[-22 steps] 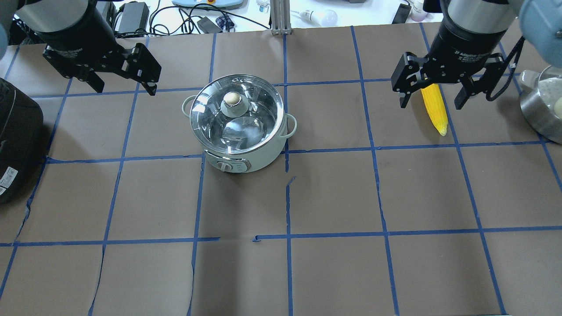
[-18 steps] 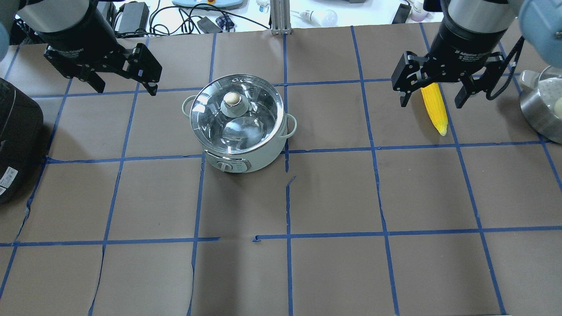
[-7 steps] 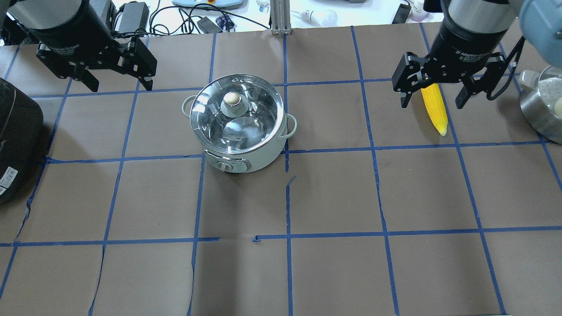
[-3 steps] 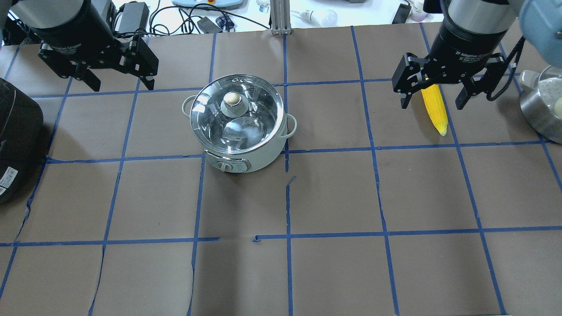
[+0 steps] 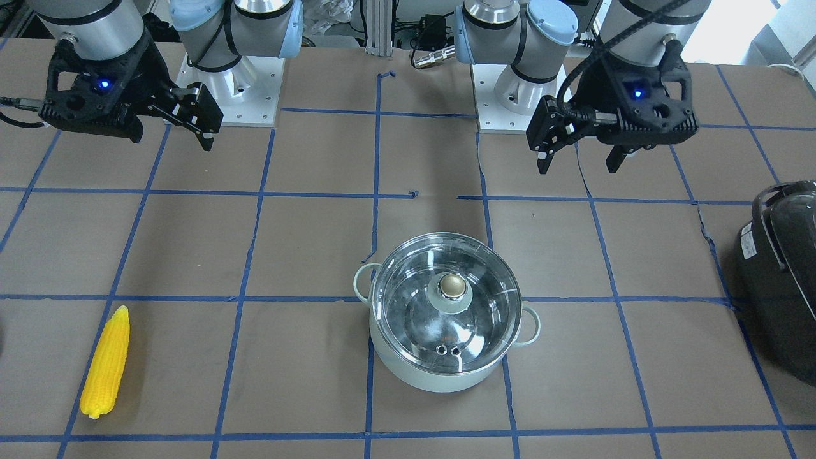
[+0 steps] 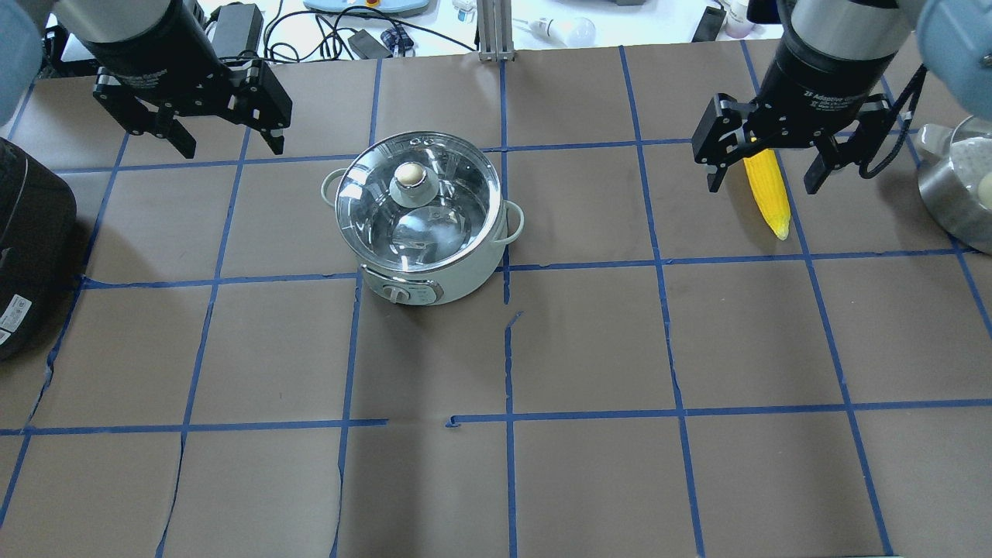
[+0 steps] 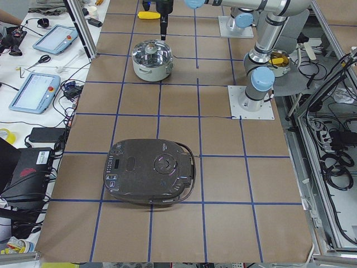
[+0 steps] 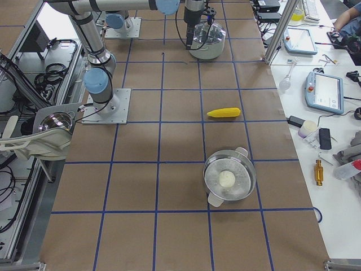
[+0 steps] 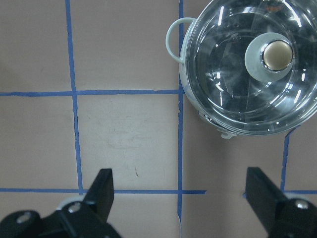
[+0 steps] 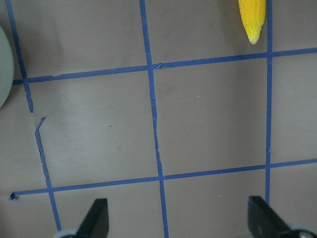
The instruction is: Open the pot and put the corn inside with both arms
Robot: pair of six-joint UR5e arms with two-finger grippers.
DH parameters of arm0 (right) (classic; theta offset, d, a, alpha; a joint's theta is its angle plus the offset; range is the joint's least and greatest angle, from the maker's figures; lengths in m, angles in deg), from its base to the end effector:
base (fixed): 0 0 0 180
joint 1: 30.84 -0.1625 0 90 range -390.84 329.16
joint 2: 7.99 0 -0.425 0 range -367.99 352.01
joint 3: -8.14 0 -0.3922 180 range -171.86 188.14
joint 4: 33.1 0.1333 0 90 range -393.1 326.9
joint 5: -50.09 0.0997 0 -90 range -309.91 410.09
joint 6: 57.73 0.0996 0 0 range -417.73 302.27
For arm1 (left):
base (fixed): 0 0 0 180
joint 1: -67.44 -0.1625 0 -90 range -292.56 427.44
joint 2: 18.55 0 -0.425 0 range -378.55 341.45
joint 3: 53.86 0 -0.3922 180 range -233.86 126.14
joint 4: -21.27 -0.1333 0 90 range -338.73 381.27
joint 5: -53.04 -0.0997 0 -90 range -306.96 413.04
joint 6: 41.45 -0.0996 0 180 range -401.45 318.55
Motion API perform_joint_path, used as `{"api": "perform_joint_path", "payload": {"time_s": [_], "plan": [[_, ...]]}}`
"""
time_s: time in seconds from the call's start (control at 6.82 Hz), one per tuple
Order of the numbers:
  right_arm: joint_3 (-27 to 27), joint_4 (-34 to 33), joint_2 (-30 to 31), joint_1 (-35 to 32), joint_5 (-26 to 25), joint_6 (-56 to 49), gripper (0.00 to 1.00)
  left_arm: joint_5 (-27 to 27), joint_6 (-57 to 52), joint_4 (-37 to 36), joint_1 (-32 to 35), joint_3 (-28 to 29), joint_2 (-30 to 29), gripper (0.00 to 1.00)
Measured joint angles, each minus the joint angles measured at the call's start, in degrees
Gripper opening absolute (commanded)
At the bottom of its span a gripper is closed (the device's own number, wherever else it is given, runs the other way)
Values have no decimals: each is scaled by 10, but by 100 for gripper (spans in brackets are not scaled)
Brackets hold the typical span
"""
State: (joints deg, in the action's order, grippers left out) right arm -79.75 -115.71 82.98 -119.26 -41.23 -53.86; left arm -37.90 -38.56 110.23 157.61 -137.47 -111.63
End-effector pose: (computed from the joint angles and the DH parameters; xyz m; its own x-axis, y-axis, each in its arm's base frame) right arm 0.1178 -0.4798 0.5017 -0.9953 0.0931 0.0280 0.0949 0.9928 0.0734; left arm -0.1332 -0.5210 0.5178 -0.9987 -0.0486 -0.0125 -0.0475 0.9959 -0.0766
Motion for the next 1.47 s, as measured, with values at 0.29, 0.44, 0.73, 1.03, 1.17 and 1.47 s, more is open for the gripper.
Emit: {"api": "perform_joint_path", "payload": {"time_s": [0.29,0.44,0.73,1.03,1.17,1.47], "plan": [[-1,1,0,0,-1,0,100,34,59,-90,51,3,-74,98],[-1,1,0,1,-1,-1,100,39,80,-125,73,3,-109,97],[0,-1,-1,3,-1,-1,100,41,105,-174,95,1,-157,97],[-3,-17,-7,8,-5,2,100,40,104,-183,101,0,-178,95],[-9,-29,-21,20,-13,2,100,39,101,-183,101,-2,-182,94],[-17,-74,-61,68,-17,-4,100,36,103,-184,101,-6,-188,85]]}}
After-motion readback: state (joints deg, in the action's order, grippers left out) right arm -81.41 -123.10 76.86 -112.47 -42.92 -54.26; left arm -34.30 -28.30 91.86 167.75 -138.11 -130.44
